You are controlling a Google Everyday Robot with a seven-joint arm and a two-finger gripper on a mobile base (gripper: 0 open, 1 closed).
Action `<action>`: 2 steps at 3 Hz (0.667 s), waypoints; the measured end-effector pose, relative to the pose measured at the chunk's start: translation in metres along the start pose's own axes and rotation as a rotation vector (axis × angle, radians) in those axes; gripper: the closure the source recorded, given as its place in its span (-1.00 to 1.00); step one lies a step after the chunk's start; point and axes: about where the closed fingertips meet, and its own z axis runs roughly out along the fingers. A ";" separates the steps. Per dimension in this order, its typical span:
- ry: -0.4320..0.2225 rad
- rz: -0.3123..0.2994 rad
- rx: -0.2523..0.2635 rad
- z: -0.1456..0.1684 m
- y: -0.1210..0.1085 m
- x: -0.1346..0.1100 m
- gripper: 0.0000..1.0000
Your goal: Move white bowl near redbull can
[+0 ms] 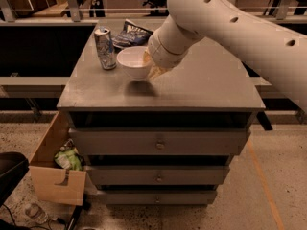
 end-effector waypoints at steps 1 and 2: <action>-0.002 -0.002 -0.003 0.002 0.000 -0.001 -0.89; -0.003 -0.002 -0.004 0.002 0.001 -0.002 -1.00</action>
Offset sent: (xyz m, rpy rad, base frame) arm -0.0003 0.0010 -0.0011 -0.0007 0.0018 0.0019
